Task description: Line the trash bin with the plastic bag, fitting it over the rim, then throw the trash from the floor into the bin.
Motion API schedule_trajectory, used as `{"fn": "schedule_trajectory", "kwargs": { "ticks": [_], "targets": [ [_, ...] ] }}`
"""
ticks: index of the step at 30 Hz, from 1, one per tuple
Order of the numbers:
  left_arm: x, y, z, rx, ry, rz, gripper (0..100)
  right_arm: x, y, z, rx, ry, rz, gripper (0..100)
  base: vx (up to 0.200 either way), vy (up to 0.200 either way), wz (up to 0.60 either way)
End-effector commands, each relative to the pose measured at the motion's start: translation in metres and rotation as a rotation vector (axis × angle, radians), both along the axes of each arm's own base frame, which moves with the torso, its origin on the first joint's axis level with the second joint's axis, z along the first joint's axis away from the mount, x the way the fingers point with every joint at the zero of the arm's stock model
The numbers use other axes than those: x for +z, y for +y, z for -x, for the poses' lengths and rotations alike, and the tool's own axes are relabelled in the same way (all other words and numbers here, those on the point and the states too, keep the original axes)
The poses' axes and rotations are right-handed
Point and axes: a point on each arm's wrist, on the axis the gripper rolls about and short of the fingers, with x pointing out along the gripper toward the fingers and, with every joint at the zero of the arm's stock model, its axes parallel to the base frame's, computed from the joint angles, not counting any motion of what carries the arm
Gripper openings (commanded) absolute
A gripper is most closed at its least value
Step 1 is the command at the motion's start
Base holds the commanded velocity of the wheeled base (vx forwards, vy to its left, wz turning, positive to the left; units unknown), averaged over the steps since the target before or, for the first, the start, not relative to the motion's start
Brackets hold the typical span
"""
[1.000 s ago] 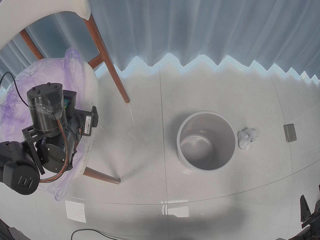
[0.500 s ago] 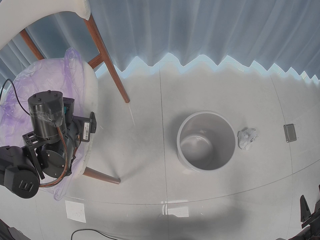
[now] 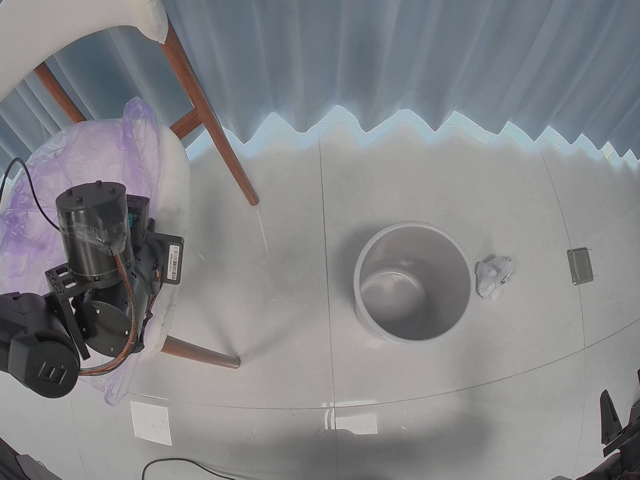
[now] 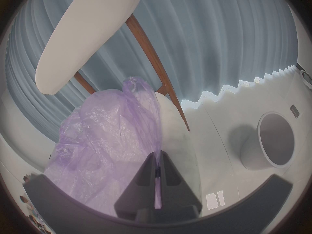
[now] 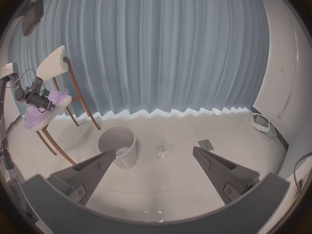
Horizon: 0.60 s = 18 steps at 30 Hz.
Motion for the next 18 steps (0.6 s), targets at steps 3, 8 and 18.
{"fn": "schedule_trajectory", "kwargs": {
  "ticks": [3, 8, 18],
  "targets": [
    [0.000, -0.003, 0.002, -0.017, 0.001, 0.000, 0, -0.005, 0.000, 0.000, 0.000, 0.003, 0.000, 100, 0.000, 0.000, 0.00],
    [0.021, -0.037, 0.017, -0.146, -0.071, 0.100, 0, -0.005, 0.000, 0.000, 0.000, 0.003, 0.000, 100, 0.000, 0.000, 0.00],
    [0.067, -0.036, 0.040, -0.319, -0.152, 0.231, 0, -0.005, 0.000, 0.000, 0.000, 0.003, 0.000, 100, 0.000, 0.000, 0.00]
  ]
}}
